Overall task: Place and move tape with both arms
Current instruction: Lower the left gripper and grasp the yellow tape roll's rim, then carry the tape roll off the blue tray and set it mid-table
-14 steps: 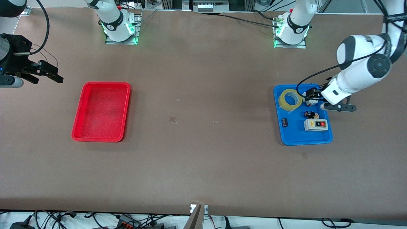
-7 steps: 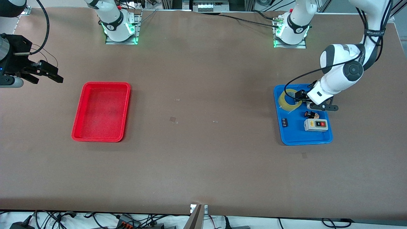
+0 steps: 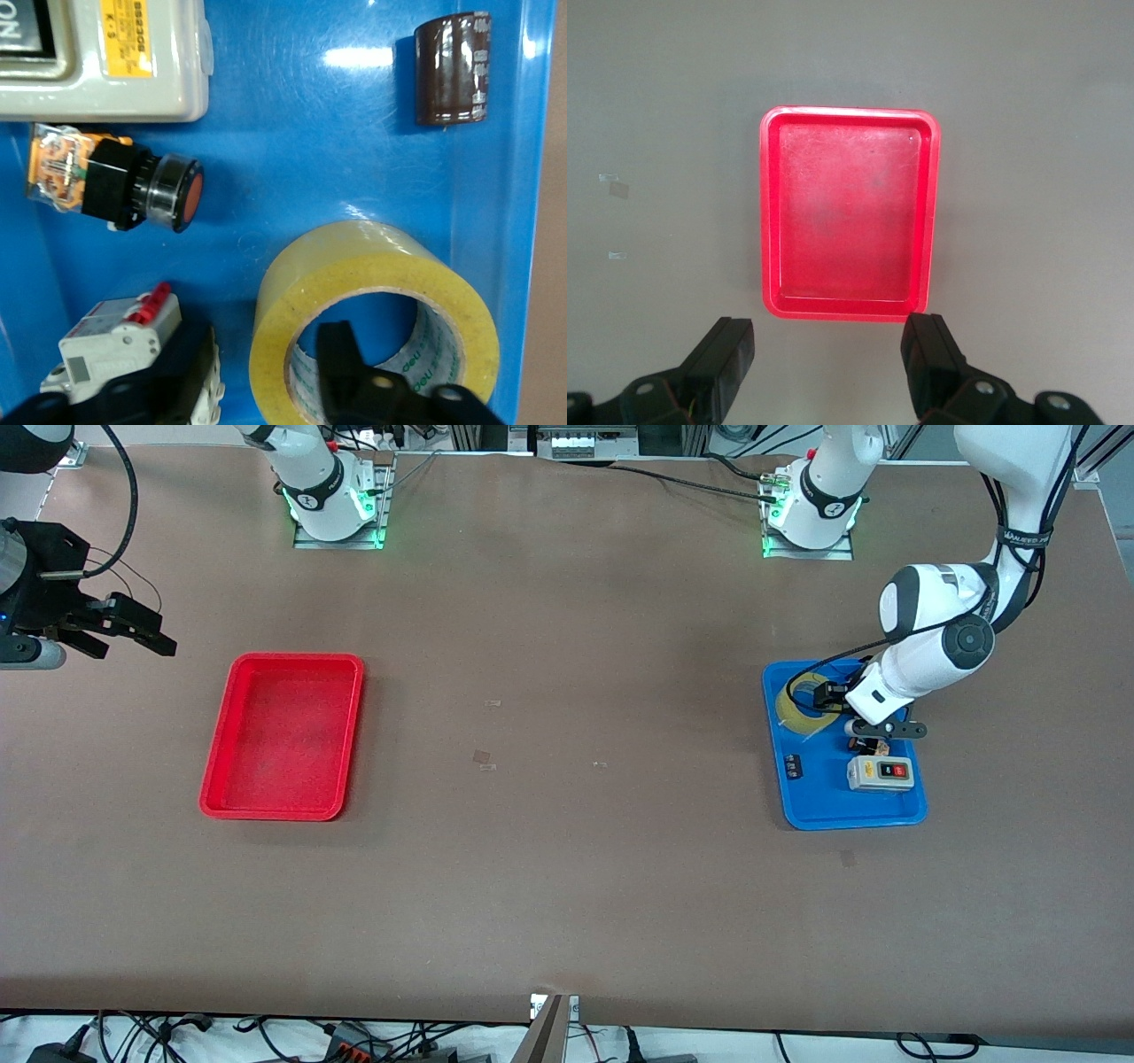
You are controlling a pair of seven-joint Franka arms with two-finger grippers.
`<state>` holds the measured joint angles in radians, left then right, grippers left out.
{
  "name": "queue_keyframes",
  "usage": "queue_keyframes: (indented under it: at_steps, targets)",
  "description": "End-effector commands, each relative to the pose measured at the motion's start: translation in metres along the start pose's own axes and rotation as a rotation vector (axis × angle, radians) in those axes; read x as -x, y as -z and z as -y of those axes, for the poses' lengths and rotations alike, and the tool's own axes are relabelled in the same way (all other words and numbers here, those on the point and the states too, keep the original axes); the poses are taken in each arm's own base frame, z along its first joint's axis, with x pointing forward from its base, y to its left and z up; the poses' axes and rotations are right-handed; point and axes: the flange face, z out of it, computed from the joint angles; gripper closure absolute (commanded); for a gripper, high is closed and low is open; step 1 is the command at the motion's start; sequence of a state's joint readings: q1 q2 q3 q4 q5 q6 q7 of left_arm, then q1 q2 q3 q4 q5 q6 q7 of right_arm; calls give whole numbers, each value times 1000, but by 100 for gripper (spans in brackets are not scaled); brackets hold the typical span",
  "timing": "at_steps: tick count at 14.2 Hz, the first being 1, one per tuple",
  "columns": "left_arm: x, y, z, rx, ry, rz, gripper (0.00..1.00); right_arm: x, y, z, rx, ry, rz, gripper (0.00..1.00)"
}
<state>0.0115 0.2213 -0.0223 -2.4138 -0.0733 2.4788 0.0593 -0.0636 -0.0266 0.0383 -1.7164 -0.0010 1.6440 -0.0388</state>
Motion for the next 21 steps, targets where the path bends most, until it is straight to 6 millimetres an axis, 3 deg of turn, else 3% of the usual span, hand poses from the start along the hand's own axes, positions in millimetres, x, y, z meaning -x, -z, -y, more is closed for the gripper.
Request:
queue_keyframes:
  at_steps: [1,3,7,9,11,16,18,21]
  targets:
    - [-3,5,-3,13,13,-6,94,3,6,1,6,13,-1,0]
    - [-6,17,-4,16,6,-2,100,3,6,1,6,11,-1,0]
    - [-41,89,-11,36,0,93,100,3,6,1,6,11,-1,0]
    - [-50,105,-32,29,52,112,100,3,6,1,6,13,1,0]
    - [-53,110,-87,4,113,95,100,3,6,1,6,13,-1,0]
    - [-74,76,-263,44,394,115,100,2,6,1,6,5,-12,0]
    - [-62,77,-327,99,488,90,100,2,4,2,0,3,-6,0]
    - [-42,50,-409,142,598,21,100,2,3,0,-2,0,2,0]
